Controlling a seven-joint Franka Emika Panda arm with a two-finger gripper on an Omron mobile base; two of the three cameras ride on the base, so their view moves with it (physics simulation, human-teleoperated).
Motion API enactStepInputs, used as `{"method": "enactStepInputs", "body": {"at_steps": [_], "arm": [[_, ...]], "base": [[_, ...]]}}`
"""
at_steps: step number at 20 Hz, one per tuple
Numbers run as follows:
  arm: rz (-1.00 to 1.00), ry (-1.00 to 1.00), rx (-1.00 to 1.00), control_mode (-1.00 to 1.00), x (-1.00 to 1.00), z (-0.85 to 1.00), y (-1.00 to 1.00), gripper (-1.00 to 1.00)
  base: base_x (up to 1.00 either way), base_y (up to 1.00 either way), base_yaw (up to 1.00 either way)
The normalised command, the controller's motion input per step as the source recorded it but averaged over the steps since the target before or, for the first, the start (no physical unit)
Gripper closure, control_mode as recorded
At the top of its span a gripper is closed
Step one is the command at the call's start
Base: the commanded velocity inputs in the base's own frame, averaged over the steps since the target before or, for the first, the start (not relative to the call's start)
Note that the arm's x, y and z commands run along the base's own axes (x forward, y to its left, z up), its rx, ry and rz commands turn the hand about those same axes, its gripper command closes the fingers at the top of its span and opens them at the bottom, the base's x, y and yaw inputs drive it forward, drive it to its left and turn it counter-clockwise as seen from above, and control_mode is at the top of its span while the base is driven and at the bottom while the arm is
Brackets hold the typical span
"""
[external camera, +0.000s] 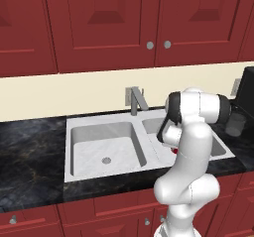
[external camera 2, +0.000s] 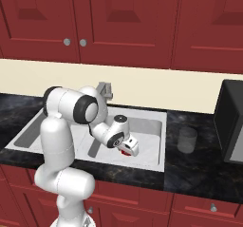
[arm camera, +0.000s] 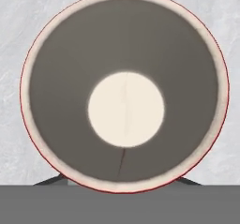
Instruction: Move any existing items from the left basin to the right basin for drying. Then move the glass cup from the counter to the left basin of the sink for washing.
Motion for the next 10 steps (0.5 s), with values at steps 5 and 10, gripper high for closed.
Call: {"method": "enactStepInputs", "body": {"at_steps": [5,10], "arm": [[0.0,0.0,0.0,-1.0,0.0,0.03,0.04,-1.0],[0.0,0.0,0.0,-1.0,0.0,0.15,0.05,-1.0]], "base": [[0.0,0.0,0.0],[0.0,0.0,0.0]]}}
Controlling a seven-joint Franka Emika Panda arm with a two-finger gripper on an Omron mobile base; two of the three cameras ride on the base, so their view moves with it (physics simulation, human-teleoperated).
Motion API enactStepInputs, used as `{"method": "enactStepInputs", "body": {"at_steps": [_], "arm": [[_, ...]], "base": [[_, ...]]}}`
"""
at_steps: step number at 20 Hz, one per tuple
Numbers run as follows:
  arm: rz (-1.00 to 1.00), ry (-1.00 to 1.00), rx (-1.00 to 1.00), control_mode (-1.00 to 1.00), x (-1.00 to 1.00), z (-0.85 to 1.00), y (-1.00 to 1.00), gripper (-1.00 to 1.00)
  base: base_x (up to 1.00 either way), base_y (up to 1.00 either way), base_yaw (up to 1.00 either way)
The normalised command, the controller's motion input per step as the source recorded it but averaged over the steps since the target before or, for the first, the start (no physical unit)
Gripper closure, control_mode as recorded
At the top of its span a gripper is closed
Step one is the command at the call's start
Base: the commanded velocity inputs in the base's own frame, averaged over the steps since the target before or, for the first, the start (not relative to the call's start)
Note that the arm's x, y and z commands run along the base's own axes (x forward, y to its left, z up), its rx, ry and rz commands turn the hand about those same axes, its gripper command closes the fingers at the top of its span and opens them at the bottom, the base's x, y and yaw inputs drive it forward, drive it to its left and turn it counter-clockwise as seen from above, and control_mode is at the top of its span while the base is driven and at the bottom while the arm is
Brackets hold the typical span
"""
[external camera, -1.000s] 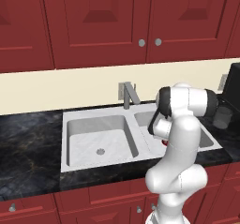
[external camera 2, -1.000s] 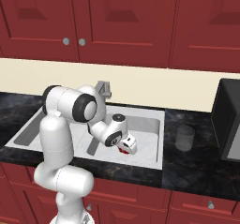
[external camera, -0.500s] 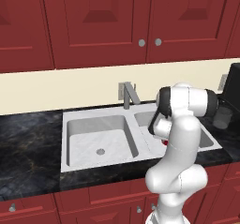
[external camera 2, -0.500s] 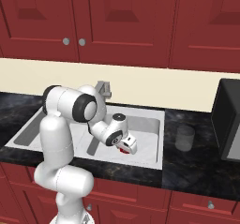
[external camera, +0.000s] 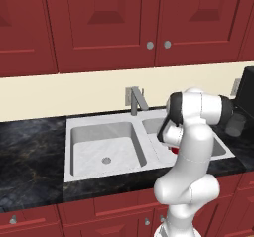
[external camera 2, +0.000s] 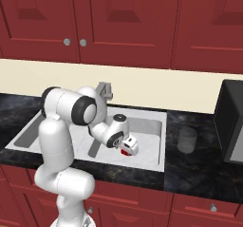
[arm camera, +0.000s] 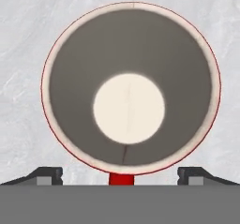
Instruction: Move any existing items from the left basin to the right basin for drying. Then move the glass cup from the counter to the left basin of the sink for washing.
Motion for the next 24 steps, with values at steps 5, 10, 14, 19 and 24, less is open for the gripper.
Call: {"method": "enactStepInputs", "body": {"at_steps": [5,10,14,19,24], "arm": [[0.0,0.0,0.0,-1.0,0.0,0.24,0.09,-1.0],[0.0,0.0,0.0,-1.0,0.0,0.3,0.03,-1.0],[0.0,0.0,0.0,-1.0,0.0,0.35,0.0,-1.0],[0.0,0.0,0.0,-1.0,0.0,0.44,0.0,-1.0],[0.0,0.0,0.0,-1.0,0.0,0.4,0.0,-1.0]], "base": [[0.0,0.0,0.0],[0.0,0.0,0.0],[0.0,0.0,0.0],[0.0,0.0,0.0],[0.0,0.0,0.0]]}}
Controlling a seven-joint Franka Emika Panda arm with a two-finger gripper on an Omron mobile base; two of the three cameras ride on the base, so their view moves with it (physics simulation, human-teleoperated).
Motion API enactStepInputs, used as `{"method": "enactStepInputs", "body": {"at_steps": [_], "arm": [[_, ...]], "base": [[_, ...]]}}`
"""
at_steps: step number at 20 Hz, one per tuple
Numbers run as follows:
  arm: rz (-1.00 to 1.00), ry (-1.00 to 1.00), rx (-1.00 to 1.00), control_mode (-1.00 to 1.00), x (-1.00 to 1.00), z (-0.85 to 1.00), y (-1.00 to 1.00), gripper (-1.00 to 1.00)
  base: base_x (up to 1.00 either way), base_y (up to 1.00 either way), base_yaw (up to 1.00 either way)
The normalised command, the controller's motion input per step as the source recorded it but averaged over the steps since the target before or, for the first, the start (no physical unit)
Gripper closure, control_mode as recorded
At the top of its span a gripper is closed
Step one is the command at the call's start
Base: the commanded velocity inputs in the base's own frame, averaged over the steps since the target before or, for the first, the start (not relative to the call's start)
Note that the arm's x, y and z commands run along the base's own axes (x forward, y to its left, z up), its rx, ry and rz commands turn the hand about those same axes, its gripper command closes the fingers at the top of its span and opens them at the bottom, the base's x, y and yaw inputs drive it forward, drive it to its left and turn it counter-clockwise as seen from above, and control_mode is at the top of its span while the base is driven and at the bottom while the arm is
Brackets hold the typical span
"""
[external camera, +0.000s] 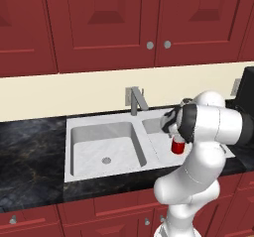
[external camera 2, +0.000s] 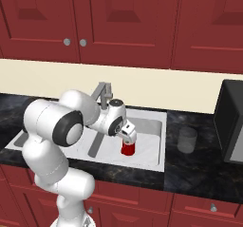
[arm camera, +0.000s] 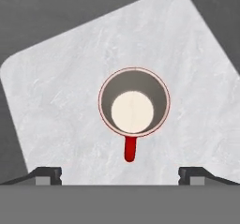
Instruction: Move any existing items from the left basin to the right basin for drying. Then move the glass cup from the counter to the left basin of the sink for washing.
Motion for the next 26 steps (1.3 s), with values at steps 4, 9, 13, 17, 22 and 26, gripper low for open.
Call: {"method": "enactStepInputs", "body": {"at_steps": [4,9,13,17,22,26], "arm": [[0.0,0.0,0.0,-1.0,0.0,0.39,-0.01,-1.0],[-0.01,0.0,0.0,-1.0,0.0,0.35,-0.07,-1.0],[0.0,0.0,0.0,-1.0,0.0,0.31,-0.17,-1.0],[0.0,0.0,0.0,-1.0,0.0,0.3,-0.23,-1.0],[-0.01,0.0,0.0,-1.0,-0.02,0.27,-0.29,-1.0],[-0.01,0.0,0.0,-1.0,-0.04,0.17,-0.27,-1.0]], "base": [[0.0,0.0,0.0],[0.0,0.0,0.0],[0.0,0.0,0.0],[0.0,0.0,0.0],[0.0,0.0,0.0],[0.0,0.0,0.0]]}}
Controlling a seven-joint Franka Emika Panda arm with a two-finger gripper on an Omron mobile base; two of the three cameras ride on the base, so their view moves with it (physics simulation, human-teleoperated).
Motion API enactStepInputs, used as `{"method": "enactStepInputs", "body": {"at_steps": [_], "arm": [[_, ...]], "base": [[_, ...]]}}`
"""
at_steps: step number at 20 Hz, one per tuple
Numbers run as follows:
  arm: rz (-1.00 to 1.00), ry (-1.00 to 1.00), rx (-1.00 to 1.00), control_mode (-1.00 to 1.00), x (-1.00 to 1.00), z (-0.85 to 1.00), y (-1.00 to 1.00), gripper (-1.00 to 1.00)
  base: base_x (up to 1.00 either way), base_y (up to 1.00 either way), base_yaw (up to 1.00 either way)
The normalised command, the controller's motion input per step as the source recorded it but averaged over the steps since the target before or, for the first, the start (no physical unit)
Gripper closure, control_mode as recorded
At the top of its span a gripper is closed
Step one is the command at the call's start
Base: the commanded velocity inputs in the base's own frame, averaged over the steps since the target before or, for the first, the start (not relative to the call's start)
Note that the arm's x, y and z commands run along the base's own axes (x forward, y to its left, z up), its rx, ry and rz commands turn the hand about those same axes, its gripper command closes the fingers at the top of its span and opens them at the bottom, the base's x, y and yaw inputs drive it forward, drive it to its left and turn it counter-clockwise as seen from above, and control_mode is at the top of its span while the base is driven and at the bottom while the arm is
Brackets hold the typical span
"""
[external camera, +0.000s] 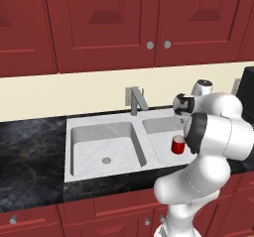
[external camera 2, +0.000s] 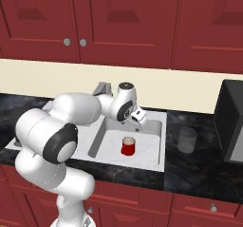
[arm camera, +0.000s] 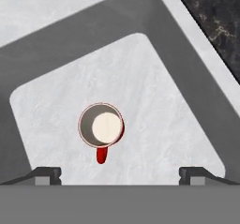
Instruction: Move any existing items from the left basin to the right basin for drying. Then move the glass cup from the counter to the left basin of the sink for washing.
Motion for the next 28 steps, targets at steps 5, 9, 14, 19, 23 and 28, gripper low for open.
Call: {"method": "enactStepInputs", "body": {"at_steps": [5,9,14,19,23,28], "arm": [[-0.01,0.0,0.0,-1.0,-0.04,0.19,-0.29,-1.0],[-0.01,0.0,0.0,-1.0,-0.07,0.05,-0.26,-1.0],[0.0,0.0,0.0,-1.0,-0.2,0.0,-0.16,-1.0],[0.0,-0.03,0.0,-1.0,-0.22,0.08,-0.15,-1.0],[0.0,-0.02,0.0,-1.0,-0.2,0.21,-0.15,-1.0],[0.0,0.0,0.0,-1.0,-0.13,0.25,-0.17,-1.0]], "base": [[0.0,0.0,0.0],[0.0,0.0,0.0],[0.0,0.0,0.0],[0.0,0.0,0.0],[0.0,0.0,0.0],[0.0,0.0,0.0]]}}
